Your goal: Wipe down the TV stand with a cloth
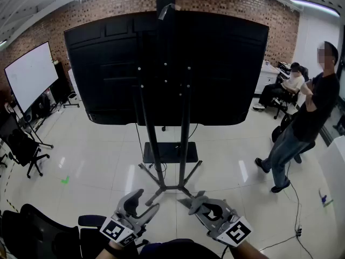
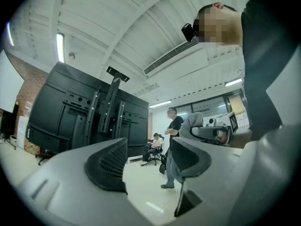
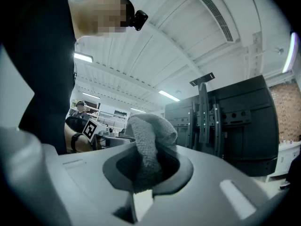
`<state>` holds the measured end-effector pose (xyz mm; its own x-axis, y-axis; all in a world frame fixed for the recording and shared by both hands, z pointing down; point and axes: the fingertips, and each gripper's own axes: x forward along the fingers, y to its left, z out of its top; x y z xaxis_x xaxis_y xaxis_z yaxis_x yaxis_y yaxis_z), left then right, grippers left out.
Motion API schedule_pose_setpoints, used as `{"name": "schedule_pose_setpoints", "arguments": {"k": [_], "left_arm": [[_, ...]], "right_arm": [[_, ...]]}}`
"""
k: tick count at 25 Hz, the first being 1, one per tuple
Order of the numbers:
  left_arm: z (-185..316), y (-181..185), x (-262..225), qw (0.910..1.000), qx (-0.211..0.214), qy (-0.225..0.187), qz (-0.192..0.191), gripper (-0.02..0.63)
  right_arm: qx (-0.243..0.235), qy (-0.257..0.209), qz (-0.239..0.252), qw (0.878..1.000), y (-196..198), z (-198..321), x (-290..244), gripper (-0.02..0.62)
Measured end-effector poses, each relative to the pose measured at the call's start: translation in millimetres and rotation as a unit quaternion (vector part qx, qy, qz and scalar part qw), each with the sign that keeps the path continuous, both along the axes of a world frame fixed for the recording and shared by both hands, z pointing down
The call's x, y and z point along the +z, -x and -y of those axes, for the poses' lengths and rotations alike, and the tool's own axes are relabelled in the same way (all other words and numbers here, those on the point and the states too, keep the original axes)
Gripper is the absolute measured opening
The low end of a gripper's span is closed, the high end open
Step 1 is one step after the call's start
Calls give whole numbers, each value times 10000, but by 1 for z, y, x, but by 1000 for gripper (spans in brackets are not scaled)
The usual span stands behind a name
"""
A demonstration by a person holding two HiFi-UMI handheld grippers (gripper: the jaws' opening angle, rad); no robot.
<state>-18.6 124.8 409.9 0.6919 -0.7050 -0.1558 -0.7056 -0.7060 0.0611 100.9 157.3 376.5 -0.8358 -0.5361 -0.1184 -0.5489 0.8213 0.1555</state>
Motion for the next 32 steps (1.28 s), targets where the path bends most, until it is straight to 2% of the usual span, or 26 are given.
{"name": "schedule_pose_setpoints", "arguments": {"k": [6, 10, 17, 24, 32], "left_arm": [[11, -11, -4, 9998, 6, -27, -201, 316], [34, -1, 5, 10000, 7, 2, -54, 316], [112, 21, 3, 9997, 204, -92, -73, 316], [202, 50, -20, 9971, 670, -351, -9, 316], [256, 63, -35, 9935, 1035, -476, 9, 316]], "right_arm": [[-75, 188, 102, 9997, -5, 18, 7, 37], [-43, 212, 36, 9998, 2, 44, 9, 37], [133, 69, -71, 9999, 31, 119, 2, 38], [535, -127, -22, 9985, 63, 206, -19, 38], [761, -475, -63, 9960, 92, 260, -42, 37]]}}
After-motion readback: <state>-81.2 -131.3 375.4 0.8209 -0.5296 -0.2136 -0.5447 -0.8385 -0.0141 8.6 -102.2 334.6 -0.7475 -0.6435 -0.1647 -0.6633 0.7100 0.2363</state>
